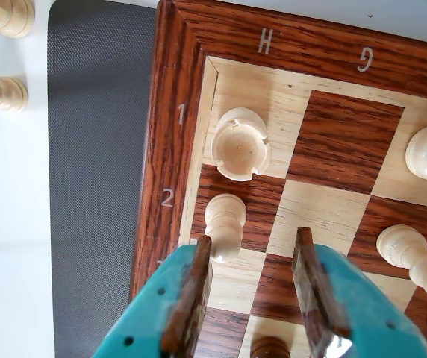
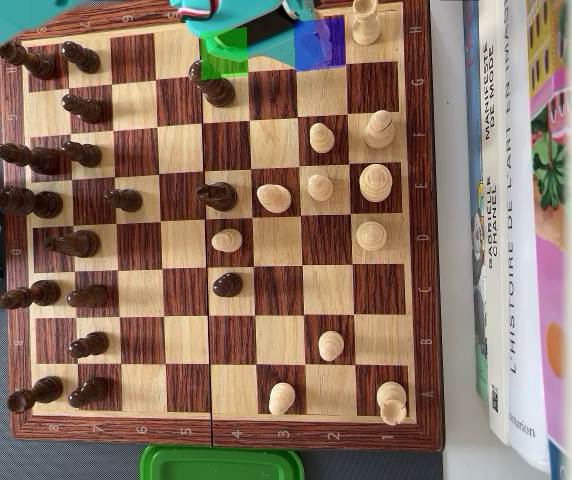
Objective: Play chess
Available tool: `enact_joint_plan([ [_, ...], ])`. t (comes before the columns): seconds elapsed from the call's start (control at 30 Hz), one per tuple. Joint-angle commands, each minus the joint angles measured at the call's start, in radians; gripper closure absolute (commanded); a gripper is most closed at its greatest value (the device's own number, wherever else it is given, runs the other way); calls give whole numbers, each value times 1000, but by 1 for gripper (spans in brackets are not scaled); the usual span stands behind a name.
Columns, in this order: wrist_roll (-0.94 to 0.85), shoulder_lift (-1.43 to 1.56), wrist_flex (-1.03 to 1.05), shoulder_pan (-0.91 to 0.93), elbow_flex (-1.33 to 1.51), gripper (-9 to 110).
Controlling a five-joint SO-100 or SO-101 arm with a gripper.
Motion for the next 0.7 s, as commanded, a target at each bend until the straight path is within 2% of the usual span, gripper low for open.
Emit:
enact_joint_plan([
  [0.0,8,11,2,6,-49,85],
  [0.67,21,-63,9,-3,-114,85],
])
